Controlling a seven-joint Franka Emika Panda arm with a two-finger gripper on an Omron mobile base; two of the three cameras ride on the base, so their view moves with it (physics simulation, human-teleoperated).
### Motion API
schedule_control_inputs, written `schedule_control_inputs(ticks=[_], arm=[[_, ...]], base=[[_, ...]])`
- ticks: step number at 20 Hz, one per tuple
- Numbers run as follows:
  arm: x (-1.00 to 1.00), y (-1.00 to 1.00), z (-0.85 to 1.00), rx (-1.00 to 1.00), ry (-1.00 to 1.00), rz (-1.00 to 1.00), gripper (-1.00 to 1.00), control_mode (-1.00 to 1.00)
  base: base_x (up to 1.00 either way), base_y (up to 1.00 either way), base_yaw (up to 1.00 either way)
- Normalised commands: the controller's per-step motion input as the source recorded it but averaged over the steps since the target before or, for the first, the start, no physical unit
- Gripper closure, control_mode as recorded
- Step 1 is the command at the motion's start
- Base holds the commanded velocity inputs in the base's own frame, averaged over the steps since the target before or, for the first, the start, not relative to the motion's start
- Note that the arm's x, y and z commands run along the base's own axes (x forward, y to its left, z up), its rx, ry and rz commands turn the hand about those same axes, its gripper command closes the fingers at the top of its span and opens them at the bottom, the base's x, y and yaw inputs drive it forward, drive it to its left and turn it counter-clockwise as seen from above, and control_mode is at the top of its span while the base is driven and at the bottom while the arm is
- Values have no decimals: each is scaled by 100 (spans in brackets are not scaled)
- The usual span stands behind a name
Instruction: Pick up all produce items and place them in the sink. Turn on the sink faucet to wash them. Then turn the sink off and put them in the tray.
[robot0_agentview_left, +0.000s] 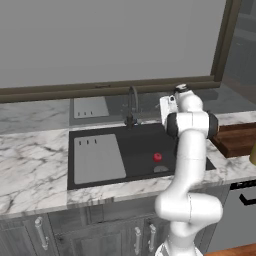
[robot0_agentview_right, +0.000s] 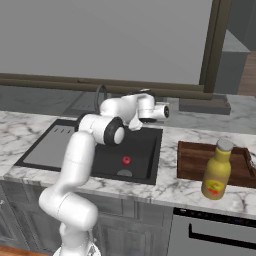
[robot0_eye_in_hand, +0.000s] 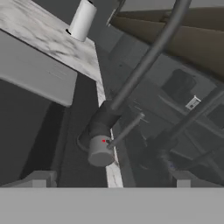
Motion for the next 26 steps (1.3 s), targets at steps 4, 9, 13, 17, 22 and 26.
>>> schedule_control_inputs(ticks=[4,9,13,17,22,26], arm=[[-70,-7,44,0,-2,-11,-100,-100],[-74,-1,50,0,-5,-12,-100,-100],[-65,0,56,0,-2,-14,-100,-100],[-49,0,62,-1,1,-18,-100,-100],[-32,0,55,-2,12,-21,-100,-100],[-37,0,38,-1,19,-22,-100,-100]], base=[[0,0,0],[0,0,0],[0,0,0],[0,0,0],[0,0,0],[0,0,0]])
